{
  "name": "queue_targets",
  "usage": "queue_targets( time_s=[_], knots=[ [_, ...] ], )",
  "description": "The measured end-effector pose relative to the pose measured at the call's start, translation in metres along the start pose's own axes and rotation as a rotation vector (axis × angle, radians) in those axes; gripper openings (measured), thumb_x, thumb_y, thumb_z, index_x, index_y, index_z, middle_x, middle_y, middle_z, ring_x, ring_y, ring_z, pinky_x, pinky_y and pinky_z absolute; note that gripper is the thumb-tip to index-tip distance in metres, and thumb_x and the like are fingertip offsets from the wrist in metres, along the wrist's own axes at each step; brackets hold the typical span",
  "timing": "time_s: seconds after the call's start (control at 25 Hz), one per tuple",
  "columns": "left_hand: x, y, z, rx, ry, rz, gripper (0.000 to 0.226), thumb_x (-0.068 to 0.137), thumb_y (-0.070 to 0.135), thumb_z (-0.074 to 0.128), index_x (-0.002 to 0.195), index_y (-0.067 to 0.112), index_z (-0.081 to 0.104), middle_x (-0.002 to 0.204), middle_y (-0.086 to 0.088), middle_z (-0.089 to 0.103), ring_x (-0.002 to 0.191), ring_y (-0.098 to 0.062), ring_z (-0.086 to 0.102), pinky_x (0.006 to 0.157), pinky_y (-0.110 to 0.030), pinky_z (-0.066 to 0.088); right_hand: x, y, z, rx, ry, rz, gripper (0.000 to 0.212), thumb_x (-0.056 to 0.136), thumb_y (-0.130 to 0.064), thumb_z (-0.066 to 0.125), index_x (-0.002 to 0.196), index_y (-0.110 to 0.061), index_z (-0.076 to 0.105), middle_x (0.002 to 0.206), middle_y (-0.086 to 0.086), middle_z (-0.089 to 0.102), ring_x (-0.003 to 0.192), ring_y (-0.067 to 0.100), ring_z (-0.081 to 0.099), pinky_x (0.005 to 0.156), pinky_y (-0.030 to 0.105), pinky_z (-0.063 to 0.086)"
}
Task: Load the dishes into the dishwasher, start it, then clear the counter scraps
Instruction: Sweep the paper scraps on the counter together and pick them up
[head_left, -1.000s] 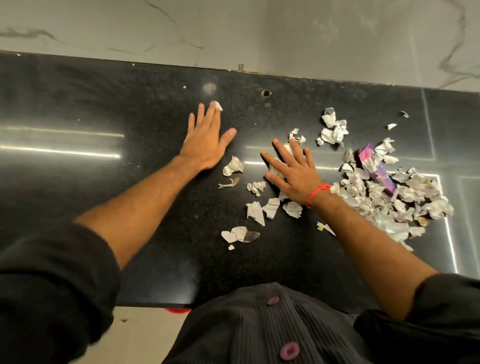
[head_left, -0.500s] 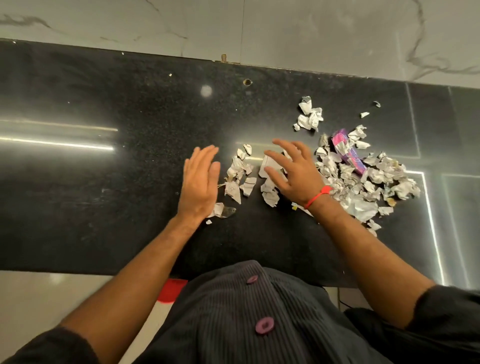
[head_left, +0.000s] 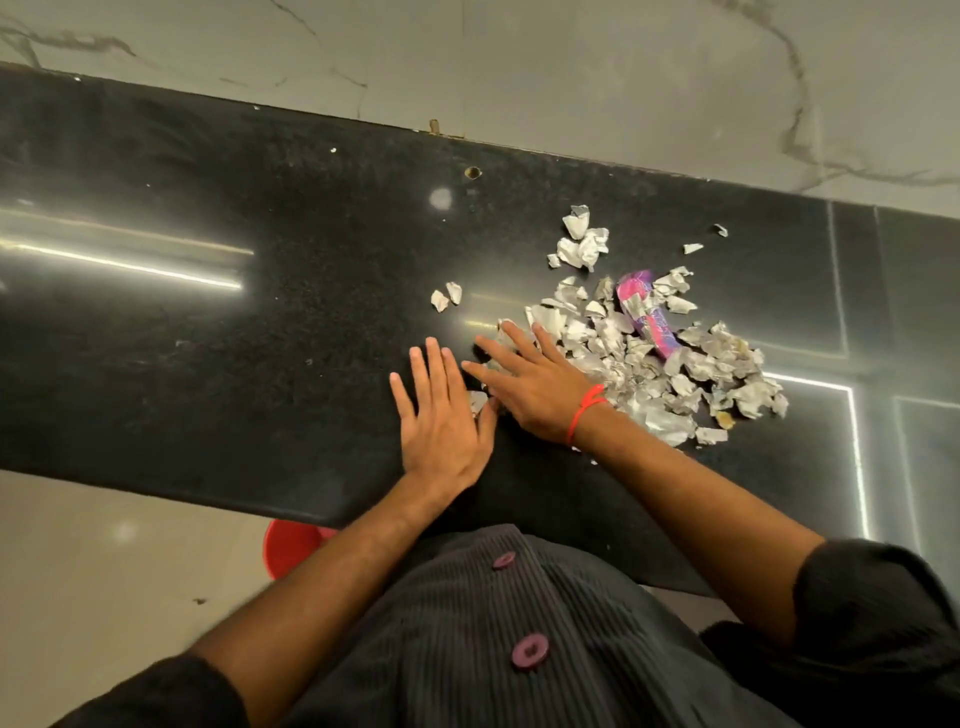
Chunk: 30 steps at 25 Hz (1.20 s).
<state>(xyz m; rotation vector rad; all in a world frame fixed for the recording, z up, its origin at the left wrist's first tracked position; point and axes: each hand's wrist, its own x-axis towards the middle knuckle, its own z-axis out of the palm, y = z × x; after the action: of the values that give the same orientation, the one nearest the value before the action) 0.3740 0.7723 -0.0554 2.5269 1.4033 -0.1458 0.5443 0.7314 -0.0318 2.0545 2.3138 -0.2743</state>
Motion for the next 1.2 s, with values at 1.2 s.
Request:
queue_targets(
  time_s=[1.2],
  knots=[
    [0.230, 0.159, -0.061, -0.260, -0.205, 0.213, 0.077, 0.104, 0.056, 0.038, 0.163, 0.015, 0.006, 0.170, -0.010, -0.010, 0.156, -0.034, -0.007, 0.124, -0.057, 0.005, -0.068, 0.285, -0.026, 0.676, 0.293, 0.803, 0.073, 0.100, -0.049, 0.046, 0.158, -0.016, 0.016, 0.166, 0.006, 0.002, 0.153, 0.024, 0.005, 0.124, 0.042, 0.005]
  ],
)
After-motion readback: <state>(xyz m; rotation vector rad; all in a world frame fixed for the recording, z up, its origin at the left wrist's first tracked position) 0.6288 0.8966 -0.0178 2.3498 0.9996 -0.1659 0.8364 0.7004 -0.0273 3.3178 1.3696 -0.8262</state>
